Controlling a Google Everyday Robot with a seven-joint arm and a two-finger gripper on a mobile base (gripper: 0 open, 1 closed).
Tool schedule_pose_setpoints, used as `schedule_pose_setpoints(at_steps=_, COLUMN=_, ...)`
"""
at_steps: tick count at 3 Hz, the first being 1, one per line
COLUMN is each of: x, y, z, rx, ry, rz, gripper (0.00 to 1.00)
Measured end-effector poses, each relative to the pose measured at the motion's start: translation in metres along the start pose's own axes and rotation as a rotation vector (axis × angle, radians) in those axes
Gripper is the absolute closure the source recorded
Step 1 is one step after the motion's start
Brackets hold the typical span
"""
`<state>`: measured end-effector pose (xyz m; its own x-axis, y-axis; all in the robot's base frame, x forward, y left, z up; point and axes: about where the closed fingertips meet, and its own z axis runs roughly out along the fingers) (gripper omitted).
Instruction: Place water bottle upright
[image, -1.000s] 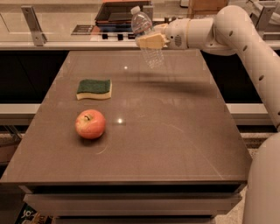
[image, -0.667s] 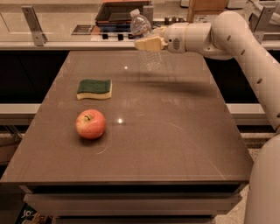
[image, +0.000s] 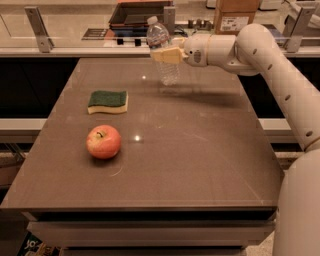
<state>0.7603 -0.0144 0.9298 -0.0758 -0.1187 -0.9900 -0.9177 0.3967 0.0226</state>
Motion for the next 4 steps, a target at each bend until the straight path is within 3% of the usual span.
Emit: schedule_pose_setpoints(at_steps=4, x=0.029, y=-0.009, z=0.003, rx=0.015, ry=-0.111, rz=0.099, gripper=1.0)
